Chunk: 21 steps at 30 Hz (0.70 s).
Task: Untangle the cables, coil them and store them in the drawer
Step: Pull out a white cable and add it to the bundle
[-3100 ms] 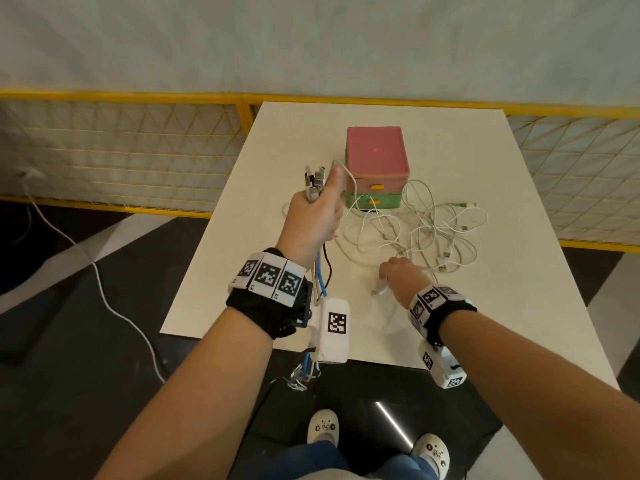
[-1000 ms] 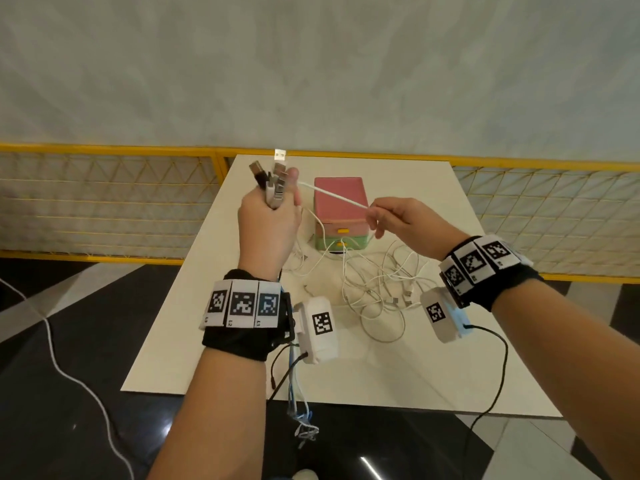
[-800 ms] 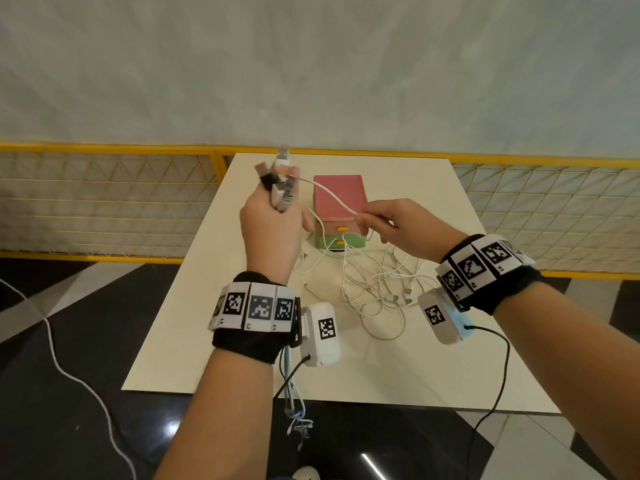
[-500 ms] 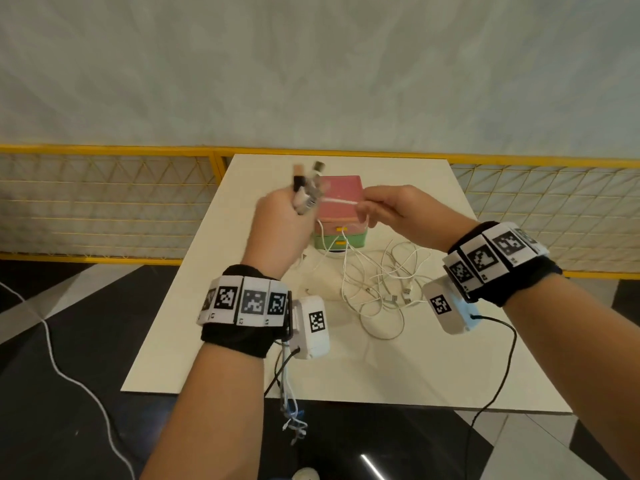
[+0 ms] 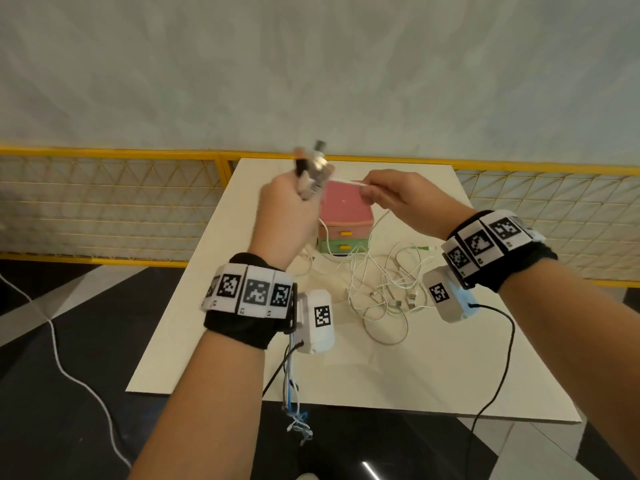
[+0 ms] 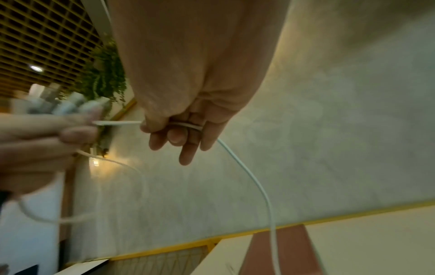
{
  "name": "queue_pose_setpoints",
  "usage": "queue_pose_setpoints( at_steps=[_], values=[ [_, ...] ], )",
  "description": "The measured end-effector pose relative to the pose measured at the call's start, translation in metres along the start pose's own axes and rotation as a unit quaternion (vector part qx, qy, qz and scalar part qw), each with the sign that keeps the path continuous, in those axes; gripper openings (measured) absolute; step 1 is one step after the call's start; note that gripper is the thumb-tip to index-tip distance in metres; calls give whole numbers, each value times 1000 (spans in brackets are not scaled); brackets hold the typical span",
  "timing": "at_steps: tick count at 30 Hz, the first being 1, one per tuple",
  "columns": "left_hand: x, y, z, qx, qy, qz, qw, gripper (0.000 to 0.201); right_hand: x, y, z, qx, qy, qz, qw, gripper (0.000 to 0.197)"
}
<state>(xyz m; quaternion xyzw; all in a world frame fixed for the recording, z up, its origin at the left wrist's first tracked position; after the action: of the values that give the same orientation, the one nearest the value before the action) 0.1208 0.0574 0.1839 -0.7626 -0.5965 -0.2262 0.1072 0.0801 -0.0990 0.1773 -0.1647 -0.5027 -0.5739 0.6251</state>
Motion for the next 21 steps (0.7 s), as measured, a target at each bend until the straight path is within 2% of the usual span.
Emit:
queue_pose_setpoints(
  at_steps=[2, 4, 6, 8, 10, 11, 14, 17, 21],
  values=[
    [31, 1, 3, 4, -91, -89, 992, 34, 1, -4, -20, -34, 6, -2, 999, 29],
    [44, 2, 5, 3, -102, -117, 988, 29, -2, -6, -29, -51, 7, 5, 999, 31],
    [32, 4, 5, 11, -51, -79, 996, 20, -5, -1, -23, -36, 4, 9, 999, 32],
    [7, 6, 1, 2, 1, -10, 1000, 13, -7, 8, -8, -4, -11, 17, 1000, 31],
    [-15, 5, -3, -6, 50, 39, 998, 18, -4, 18, 6, 32, -29, 17, 999, 29],
    [-19, 6, -3, -5, 54, 43, 998, 23, -1, 21, 10, 45, -35, 9, 998, 27],
    [2, 6, -7, 10, -44, -17, 999, 35, 13, 19, -4, 17, -22, -25, 999, 26],
    [36, 3, -11, 0, -168, -92, 982, 33, 17, 5, -30, -29, -25, -27, 999, 27],
    [62, 1, -5, -1, -215, -151, 965, 35, 18, -6, -35, -41, -21, -39, 998, 27]
  ],
)
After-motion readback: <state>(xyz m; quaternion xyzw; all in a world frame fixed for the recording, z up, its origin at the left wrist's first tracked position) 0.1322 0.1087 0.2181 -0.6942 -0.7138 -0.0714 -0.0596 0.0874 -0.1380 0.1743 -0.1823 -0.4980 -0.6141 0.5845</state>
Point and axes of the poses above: each hand's wrist, its own y-axis towards the middle knuckle, its own x-axis out of the back of the hand, z = x × y, the point moved 9 cm from there along y, towards the middle knuckle, and after that the axes turned 12 degrees about x, right-handed, at the moved point
